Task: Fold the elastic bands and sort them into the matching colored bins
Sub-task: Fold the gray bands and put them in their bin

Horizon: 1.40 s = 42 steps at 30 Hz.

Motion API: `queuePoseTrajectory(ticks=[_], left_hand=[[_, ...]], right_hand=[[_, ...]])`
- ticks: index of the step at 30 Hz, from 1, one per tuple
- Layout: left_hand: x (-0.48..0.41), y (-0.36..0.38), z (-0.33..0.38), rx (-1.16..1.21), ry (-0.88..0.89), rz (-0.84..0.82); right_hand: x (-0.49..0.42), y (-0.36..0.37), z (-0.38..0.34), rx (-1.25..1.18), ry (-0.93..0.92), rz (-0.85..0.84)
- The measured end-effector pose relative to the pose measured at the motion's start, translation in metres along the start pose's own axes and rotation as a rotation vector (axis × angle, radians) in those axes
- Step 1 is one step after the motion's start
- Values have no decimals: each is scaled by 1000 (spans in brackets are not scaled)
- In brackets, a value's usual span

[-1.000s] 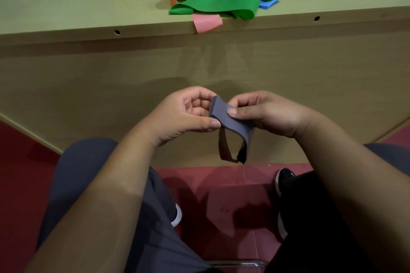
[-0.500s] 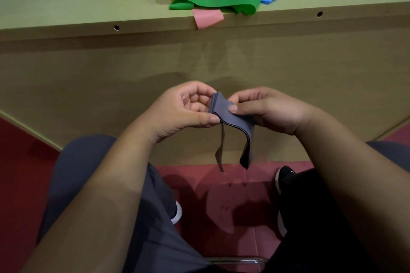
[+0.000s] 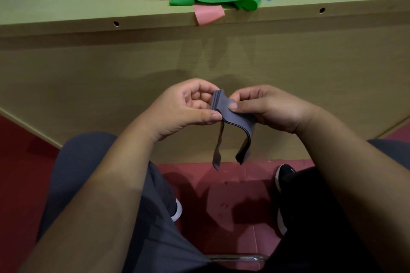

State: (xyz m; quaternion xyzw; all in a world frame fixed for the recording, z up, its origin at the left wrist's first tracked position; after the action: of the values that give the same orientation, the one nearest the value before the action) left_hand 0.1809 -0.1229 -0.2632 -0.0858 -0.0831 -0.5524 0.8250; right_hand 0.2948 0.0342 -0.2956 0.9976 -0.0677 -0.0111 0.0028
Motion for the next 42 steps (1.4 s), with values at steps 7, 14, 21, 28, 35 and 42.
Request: queuePoseTrajectory(ticks=[7, 14, 21, 28, 35, 42], left_hand=[[-1, 0, -2, -27, -3, 4], [-2, 7, -3, -181, 47, 152], [-8, 5, -3, -188, 118, 324], [-9, -5, 0, -126, 164, 436], [-8, -11, 0, -91, 187, 462], [-12, -10, -4, 45, 169, 449]], right_hand=[[0, 0, 4, 25, 26, 18], [-2, -4, 5, 75, 62, 124], [-6, -4, 5, 59, 11, 237], [-6, 5, -5, 56, -64, 201], [-3, 8, -15, 279, -112, 276], [-1, 2, -22, 452, -223, 432]])
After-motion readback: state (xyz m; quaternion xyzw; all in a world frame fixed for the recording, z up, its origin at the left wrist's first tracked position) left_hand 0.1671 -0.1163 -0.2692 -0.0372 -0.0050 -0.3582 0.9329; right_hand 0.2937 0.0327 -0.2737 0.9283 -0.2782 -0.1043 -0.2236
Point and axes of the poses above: each hand's wrist, its own x-axis away from the middle knuckle, its own y-axis out of the palm, z = x × y, the point moved 6 cm from there along -x, towards the middle knuckle, and after that the axes turned 13 degrees about -y, right-handed, at the moved point
